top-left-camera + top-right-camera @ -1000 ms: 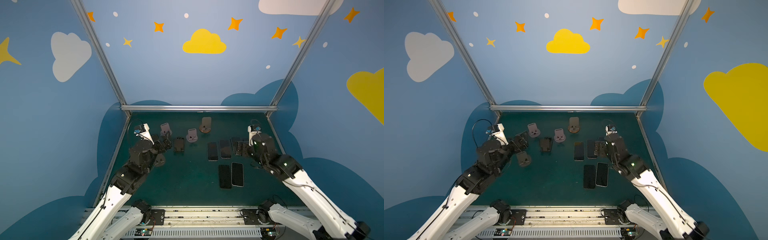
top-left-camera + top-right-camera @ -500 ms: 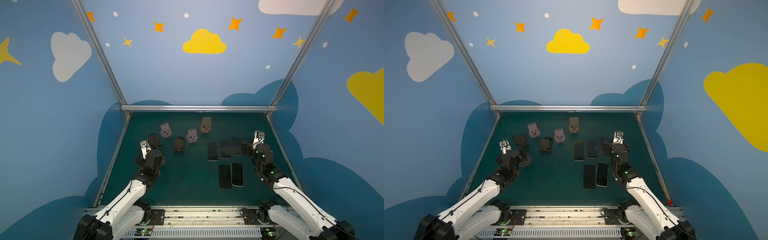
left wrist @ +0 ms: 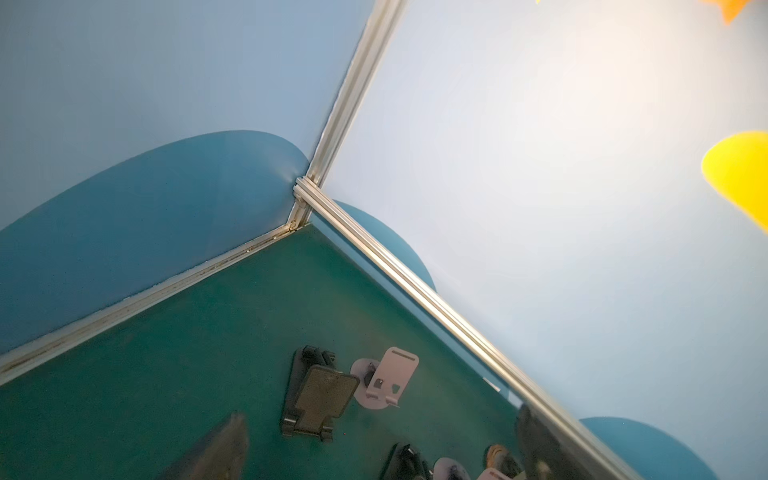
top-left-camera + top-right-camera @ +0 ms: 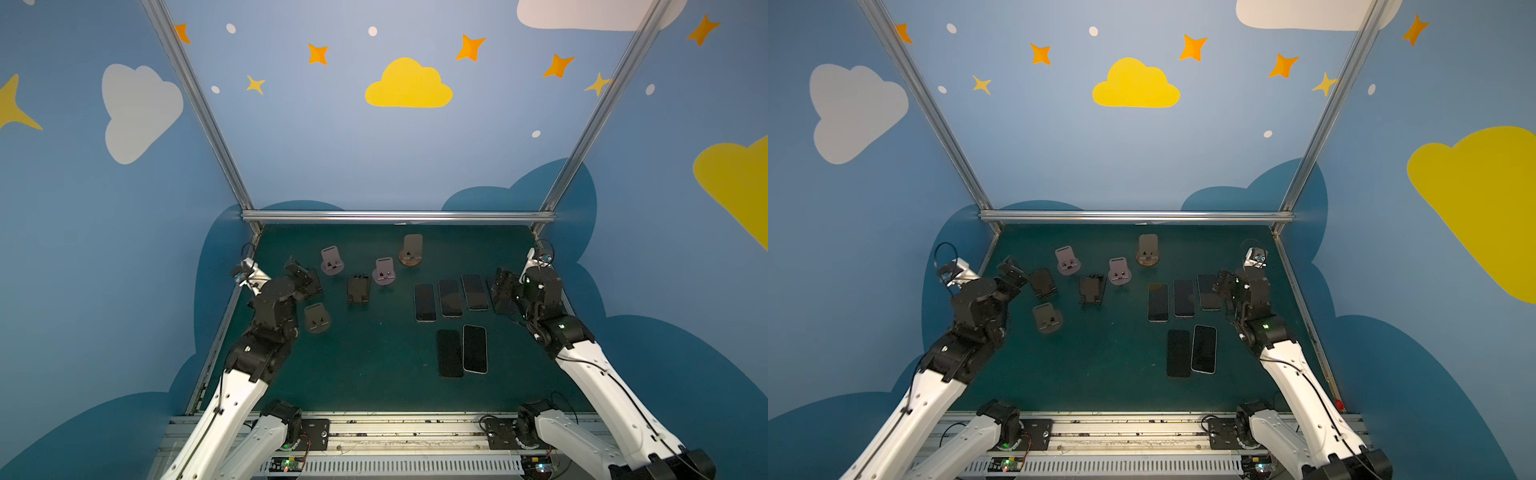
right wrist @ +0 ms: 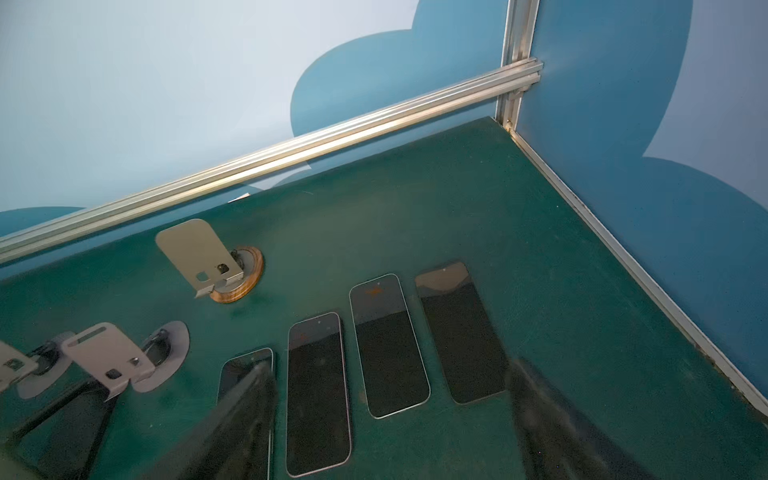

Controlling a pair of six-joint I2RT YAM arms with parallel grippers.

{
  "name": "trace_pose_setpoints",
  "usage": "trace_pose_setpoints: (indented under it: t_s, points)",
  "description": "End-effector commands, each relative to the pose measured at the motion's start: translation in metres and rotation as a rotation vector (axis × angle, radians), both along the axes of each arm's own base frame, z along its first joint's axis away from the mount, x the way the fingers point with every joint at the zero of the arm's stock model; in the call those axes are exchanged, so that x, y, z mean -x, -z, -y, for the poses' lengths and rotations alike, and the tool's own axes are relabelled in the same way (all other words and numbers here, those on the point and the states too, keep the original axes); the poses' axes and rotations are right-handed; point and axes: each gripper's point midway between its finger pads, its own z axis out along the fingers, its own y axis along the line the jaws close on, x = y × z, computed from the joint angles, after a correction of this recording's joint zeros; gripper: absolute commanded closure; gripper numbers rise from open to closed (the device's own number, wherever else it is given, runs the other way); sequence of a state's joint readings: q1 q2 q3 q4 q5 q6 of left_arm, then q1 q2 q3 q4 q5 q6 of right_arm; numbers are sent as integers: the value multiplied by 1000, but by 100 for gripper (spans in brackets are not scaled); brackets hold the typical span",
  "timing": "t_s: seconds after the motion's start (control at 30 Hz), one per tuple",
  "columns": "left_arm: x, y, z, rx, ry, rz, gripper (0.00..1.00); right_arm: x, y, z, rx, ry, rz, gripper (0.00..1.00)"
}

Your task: Remove the phone from the phone stand

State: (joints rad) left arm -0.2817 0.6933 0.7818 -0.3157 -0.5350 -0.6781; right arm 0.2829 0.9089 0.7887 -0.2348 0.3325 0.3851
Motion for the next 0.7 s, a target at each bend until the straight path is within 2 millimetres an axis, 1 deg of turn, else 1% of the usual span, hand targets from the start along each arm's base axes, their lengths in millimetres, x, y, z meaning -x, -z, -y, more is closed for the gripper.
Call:
trace_pose_setpoints:
  t_s: [0.0, 0.03, 0.07, 0.13, 0.17, 0.27, 0.37, 0.47, 0.53, 0.67]
  points:
    - [28, 97, 21, 91, 117, -324, 0, 5, 12, -9, -34, -50, -39, 10]
    - [38, 118, 22, 105, 115, -390, 0, 5, 14, -9, -28, -47, -50, 9]
    - [44, 134, 24, 98, 130, -444, 0, 4, 15, -10, -31, -52, -54, 8]
    - [51, 150, 29, 74, 155, -508, 0, 0, 16, -19, -36, -98, -60, 6]
    - [49, 152, 35, 64, 189, -519, 0, -1, 17, -23, -32, -123, -70, 6]
    - [43, 157, 49, 7, 250, -562, 0, -2, 23, -26, -33, -140, -98, 6]
    - [34, 171, 58, -53, 285, -631, 0, 0, 24, -27, -30, -147, -97, 6]
    - [22, 180, 57, -105, 277, -658, 0, 1, 23, -29, -33, -159, -91, 6]
    - [14, 183, 52, -146, 242, -669, 0, 1, 24, -30, -37, -166, -96, 6]
    - [-11, 186, 63, -172, 266, -647, 0, 0, 25, -31, -37, -170, -103, 6]
